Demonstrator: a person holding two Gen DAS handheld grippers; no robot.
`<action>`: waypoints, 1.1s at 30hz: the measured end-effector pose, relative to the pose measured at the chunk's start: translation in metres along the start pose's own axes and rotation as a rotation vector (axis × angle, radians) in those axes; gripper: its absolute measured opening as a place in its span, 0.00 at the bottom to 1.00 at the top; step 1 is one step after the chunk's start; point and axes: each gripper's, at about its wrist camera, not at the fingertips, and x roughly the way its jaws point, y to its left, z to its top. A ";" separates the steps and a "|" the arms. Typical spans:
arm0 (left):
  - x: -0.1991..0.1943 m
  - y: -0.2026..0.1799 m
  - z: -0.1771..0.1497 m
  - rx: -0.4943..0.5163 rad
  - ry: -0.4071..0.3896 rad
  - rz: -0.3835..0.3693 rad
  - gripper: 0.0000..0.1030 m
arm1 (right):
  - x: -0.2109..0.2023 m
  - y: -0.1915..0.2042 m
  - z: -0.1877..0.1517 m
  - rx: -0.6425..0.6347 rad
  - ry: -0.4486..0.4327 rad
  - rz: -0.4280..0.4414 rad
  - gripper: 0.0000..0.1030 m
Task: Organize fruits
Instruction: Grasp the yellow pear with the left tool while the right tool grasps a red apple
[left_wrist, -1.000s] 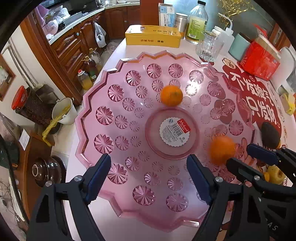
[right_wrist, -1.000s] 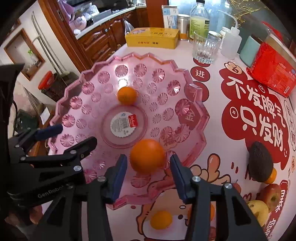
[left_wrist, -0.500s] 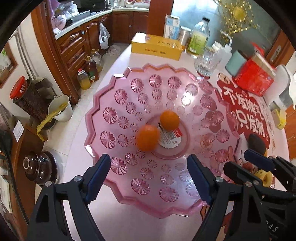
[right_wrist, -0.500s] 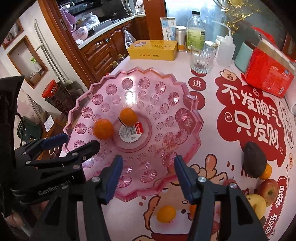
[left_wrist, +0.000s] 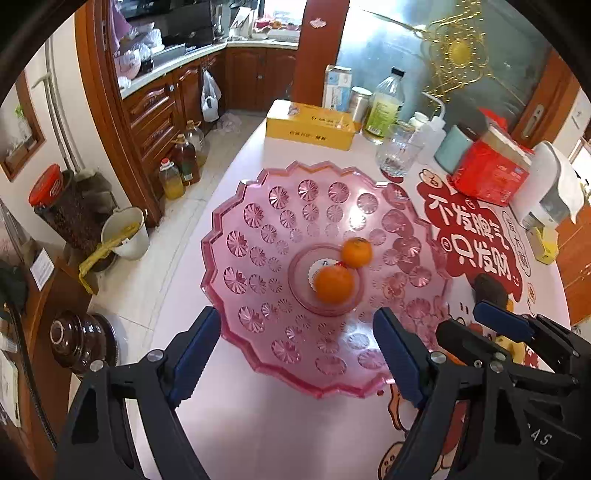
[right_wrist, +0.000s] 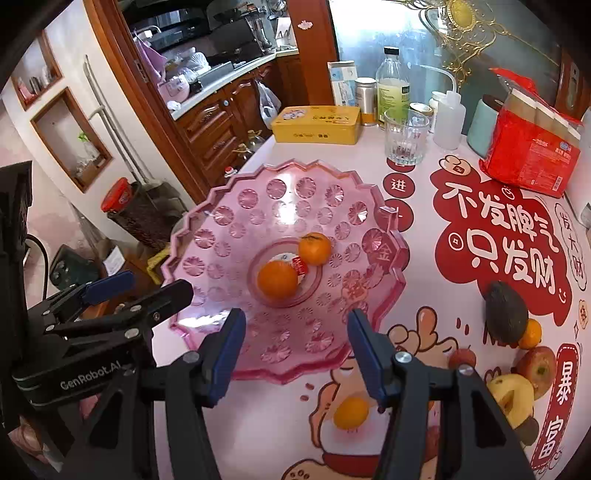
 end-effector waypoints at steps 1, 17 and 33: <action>-0.005 -0.002 -0.001 0.008 -0.005 0.002 0.81 | -0.004 0.000 -0.001 0.004 -0.001 0.007 0.56; -0.086 -0.047 -0.021 0.142 -0.052 -0.087 0.91 | -0.097 -0.020 -0.034 0.068 -0.158 0.048 0.64; -0.106 -0.211 -0.042 0.468 -0.090 -0.179 0.97 | -0.216 -0.113 -0.072 0.067 -0.292 -0.196 0.64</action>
